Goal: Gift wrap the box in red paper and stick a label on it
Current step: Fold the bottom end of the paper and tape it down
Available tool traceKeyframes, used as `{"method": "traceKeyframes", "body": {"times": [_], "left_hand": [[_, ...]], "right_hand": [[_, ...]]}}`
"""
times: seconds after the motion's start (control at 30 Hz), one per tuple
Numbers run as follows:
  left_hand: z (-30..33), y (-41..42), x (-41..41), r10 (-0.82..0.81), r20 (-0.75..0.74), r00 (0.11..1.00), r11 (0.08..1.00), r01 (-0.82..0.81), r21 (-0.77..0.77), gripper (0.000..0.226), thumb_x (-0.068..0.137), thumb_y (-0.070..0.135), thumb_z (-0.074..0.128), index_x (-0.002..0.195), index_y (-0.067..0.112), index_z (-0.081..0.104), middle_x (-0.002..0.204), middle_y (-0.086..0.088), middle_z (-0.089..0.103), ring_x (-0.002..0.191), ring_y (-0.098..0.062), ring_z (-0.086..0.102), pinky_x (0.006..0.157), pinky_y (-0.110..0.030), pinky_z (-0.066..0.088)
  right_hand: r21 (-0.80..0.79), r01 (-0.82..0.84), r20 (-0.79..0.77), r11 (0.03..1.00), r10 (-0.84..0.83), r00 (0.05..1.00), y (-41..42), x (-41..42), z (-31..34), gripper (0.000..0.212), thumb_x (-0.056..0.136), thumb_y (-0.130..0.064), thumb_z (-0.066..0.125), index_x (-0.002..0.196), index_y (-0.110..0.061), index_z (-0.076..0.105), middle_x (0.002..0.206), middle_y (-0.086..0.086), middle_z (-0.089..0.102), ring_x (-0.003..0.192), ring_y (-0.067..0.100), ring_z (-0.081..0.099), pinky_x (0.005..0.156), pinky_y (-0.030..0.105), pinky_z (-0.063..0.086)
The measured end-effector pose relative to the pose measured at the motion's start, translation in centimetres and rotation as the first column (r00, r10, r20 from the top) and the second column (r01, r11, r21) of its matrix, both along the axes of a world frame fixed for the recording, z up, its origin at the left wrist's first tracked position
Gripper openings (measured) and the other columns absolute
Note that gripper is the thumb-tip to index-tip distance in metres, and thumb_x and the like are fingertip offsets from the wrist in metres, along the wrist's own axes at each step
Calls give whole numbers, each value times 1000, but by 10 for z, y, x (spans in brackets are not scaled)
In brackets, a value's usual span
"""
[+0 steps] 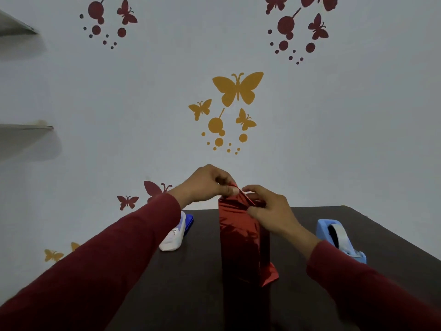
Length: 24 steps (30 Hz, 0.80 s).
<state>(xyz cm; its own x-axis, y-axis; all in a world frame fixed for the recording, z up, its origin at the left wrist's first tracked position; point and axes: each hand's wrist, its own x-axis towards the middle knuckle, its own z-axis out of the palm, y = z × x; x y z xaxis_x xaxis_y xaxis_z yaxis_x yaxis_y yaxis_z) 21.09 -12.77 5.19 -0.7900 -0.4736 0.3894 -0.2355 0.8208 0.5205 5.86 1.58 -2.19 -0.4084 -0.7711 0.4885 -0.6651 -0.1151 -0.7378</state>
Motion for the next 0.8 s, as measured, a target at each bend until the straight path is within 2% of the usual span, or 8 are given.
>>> {"method": "traceKeyframes", "body": {"times": [0.13,0.23,0.4,0.5,0.57,0.63,0.73,0.8], "left_hand": [[11,8,-11,-61,-73,995,994,68,86,8,87,23,82,94,19,82,91,4,79,97,-16,72,95,-35,56],[8,10,-17,-52,-97,994,994,60,87,6,88,23,80,94,19,81,93,1,79,98,-20,72,95,-37,57],[2,13,-18,-38,-128,991,992,53,116,6,92,21,76,96,18,79,89,10,76,76,6,66,72,-14,47],[2,12,-18,-11,-147,989,988,33,151,10,91,27,77,98,20,81,95,9,78,85,0,69,75,-23,53],[2,14,-18,15,-185,983,985,17,170,14,94,32,74,101,23,80,98,9,78,92,-7,71,77,-31,56],[2,16,-19,30,-264,964,990,8,143,13,95,31,72,103,25,80,98,14,77,91,0,70,75,-24,53],[2,25,-18,43,-417,908,996,-5,92,8,94,33,73,98,32,80,100,21,76,95,4,69,83,-18,51],[0,37,-15,63,-520,852,998,-48,42,7,95,33,71,96,37,77,102,21,75,96,3,68,86,-14,50]], "right_hand": [[-53,-50,112,997,56,992,5,-6,-1,54,83,4,57,118,-34,72,96,-13,79,74,6,68,67,22,55],[-75,-86,145,993,96,985,4,-9,-4,59,81,8,53,120,-31,73,87,-13,77,65,3,63,63,19,51],[-94,-125,189,988,141,972,0,-14,-8,62,78,11,53,123,-27,72,88,-10,77,65,4,62,68,23,51],[-112,-168,237,979,191,952,-2,-18,-10,64,74,0,55,131,-26,67,99,-4,78,76,8,68,74,26,53],[-143,-181,267,973,214,939,-1,-21,-12,71,71,-5,55,137,-29,63,117,-2,76,97,10,71,80,26,54],[-195,-160,242,968,206,948,2,-22,-15,69,77,1,58,139,-30,61,129,-6,71,115,4,66,85,23,54],[-297,-119,211,947,187,960,8,-23,-15,60,86,7,58,138,-23,62,132,-7,70,117,-2,64,85,14,52],[-329,-90,212,940,166,963,11,-24,-14,52,88,2,60,135,-20,65,130,-8,71,116,-4,64,91,18,52]]}}
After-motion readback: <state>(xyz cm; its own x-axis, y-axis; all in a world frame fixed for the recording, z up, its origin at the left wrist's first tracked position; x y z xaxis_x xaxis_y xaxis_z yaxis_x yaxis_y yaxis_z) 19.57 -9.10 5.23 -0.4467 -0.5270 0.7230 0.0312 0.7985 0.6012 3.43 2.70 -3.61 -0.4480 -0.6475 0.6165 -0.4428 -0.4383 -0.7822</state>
